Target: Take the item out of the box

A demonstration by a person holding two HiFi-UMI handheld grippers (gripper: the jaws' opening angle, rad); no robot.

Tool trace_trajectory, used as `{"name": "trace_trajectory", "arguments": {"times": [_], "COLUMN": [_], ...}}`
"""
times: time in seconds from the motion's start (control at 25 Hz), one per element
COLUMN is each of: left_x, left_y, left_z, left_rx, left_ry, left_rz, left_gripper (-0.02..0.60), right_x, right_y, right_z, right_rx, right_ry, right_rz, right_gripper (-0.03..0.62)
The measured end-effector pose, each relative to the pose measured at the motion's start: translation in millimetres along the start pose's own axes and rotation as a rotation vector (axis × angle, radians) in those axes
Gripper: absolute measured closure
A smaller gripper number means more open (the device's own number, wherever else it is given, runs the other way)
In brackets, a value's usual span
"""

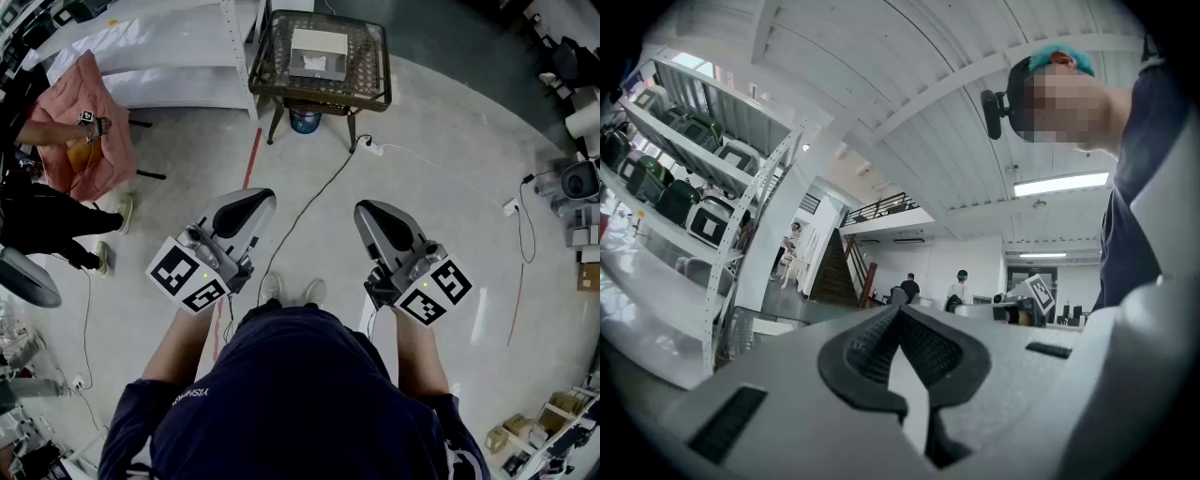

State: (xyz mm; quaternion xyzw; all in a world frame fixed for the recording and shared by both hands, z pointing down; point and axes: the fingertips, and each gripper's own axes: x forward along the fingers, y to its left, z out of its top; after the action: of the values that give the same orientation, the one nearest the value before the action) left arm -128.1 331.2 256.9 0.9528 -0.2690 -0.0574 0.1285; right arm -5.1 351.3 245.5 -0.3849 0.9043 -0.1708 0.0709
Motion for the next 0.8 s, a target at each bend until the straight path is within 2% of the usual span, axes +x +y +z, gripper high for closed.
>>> {"name": "trace_trajectory", "arguments": {"times": [0.44,0.68,0.8], "left_x": [1,32,40], "left_y": [1,-48,-56], "left_z": [-7,-23,-29], "left_rx": [0.000,0.014,0.010], "left_ry": [0.000,0.001,0.007], "left_rz": [0.022,0.039,0.046], "left_gripper": [0.574,0.574,0.574], "right_x": [2,-53,-65], "right_y": [-3,-27,-38], "right_z": [-8,-2,-1], "right_rx": [0.005,0.041,0.054], "right_ry": [0.016,0.005,-0.002], "right_rz": [0.026,0.045,0.033], "right_gripper": [0.571,0.569,0.569]}}
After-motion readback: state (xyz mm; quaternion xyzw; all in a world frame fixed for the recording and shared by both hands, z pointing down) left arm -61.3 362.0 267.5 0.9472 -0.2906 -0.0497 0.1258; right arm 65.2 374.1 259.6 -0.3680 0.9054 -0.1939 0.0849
